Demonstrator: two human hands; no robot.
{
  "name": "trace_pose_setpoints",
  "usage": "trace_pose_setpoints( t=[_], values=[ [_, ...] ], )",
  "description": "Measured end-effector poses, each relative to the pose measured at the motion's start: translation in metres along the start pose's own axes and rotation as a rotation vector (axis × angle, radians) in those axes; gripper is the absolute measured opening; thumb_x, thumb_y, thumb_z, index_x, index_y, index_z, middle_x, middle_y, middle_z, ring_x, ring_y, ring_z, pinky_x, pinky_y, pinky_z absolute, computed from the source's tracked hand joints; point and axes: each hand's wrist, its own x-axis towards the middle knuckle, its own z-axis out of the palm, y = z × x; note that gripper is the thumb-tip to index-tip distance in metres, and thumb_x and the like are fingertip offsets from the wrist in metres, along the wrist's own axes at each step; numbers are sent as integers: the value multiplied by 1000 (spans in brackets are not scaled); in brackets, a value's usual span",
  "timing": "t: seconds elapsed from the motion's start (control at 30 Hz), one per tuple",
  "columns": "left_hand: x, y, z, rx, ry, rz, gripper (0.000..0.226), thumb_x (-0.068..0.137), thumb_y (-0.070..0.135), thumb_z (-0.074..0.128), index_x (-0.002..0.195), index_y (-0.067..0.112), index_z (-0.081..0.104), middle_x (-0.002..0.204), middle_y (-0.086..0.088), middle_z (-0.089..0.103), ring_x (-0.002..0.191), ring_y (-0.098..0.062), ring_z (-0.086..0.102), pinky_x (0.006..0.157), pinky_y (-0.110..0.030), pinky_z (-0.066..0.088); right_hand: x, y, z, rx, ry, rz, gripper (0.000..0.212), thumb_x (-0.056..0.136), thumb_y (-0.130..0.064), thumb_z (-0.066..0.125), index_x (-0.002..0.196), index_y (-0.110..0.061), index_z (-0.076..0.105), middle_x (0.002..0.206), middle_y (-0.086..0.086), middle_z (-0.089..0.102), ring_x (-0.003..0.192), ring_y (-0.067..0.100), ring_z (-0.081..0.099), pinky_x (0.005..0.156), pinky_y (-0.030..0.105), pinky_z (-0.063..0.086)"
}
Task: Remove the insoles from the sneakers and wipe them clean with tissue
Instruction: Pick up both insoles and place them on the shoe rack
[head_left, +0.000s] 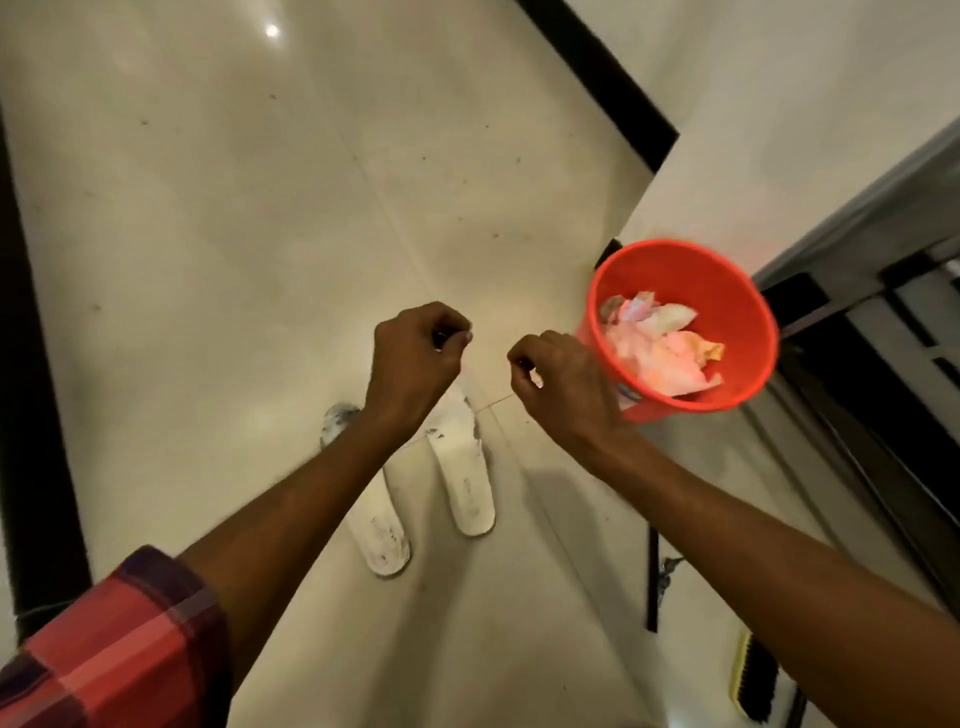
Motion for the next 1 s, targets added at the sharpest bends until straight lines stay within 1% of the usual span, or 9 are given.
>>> trace_pose_setpoints(
  t=[0.13, 0.27, 0.37, 0.47, 0.6, 0.73, 0.83, 0.9, 1.0],
  values=[
    [-51, -105, -14, 127, 113, -308, 14, 87, 29, 73, 97, 18, 73, 89, 6, 74, 81, -9, 69, 77, -22, 49, -18, -7, 83, 94, -223, 233, 7, 86, -14, 63, 90, -16, 68, 88, 1, 65, 79, 20, 62, 65, 35, 53],
    [-140, -186, 0, 277, 30, -652, 37, 82, 30, 80, 108, 7, 66, 98, -13, 68, 95, -33, 64, 75, -33, 43, -64, -3, 139, 68, -402, 418, 20, 86, -21, 69, 104, -12, 65, 101, 5, 67, 89, 21, 64, 67, 28, 46],
    [-184, -201, 16, 243, 54, -798, 52, 80, 30, 83, 117, 6, 56, 102, -14, 62, 91, -29, 59, 72, -30, 37, -94, 3, 161, 24, -491, 552, 37, 87, -27, 74, 111, -7, 56, 106, 11, 64, 95, 28, 64, 67, 28, 42],
    [-189, -203, 27, 167, 93, -878, 37, 85, 25, 79, 109, 7, 56, 91, -8, 67, 87, -26, 61, 70, -28, 36, -103, 7, 173, 96, -468, 679, 37, 84, -20, 77, 107, -6, 52, 107, 12, 64, 94, 31, 65, 69, 32, 49],
    [-180, -208, 26, 141, 77, -931, 24, 84, 24, 79, 96, 10, 64, 83, -1, 67, 82, -22, 61, 72, -28, 40, -99, 8, 177, 191, -442, 846, 23, 85, -12, 77, 99, -5, 60, 104, 12, 67, 88, 27, 64, 66, 30, 46],
    [-177, -212, 11, 48, 149, -922, 25, 74, 37, 81, 88, 22, 67, 77, 3, 74, 75, -24, 73, 80, -44, 60, -88, -2, 163, 277, -397, 889, 16, 86, -11, 74, 97, -9, 63, 100, 8, 67, 80, 21, 59, 65, 29, 47],
    [-152, -185, -11, -28, 213, -835, 22, 77, 30, 84, 91, 22, 70, 75, 2, 75, 69, -22, 74, 77, -47, 62, -68, -14, 128, 340, -332, 875, 15, 83, -12, 75, 94, -14, 64, 94, 4, 67, 81, 21, 64, 66, 30, 51],
    [-125, -153, -32, -32, 249, -727, 20, 78, 33, 82, 92, 25, 70, 76, 4, 75, 67, -20, 75, 78, -48, 62, -51, -22, 94, 389, -271, 845, 15, 81, -13, 76, 88, -17, 64, 88, 2, 68, 78, 19, 65, 66, 31, 54],
    [-79, -75, -68, -82, 298, -563, 16, 84, 27, 80, 96, 23, 70, 80, 3, 74, 64, -19, 75, 76, -45, 62, -24, -33, 22, 484, -122, 802, 20, 74, -14, 79, 80, -23, 62, 79, 0, 68, 72, 17, 67, 63, 38, 59]
  ],
)
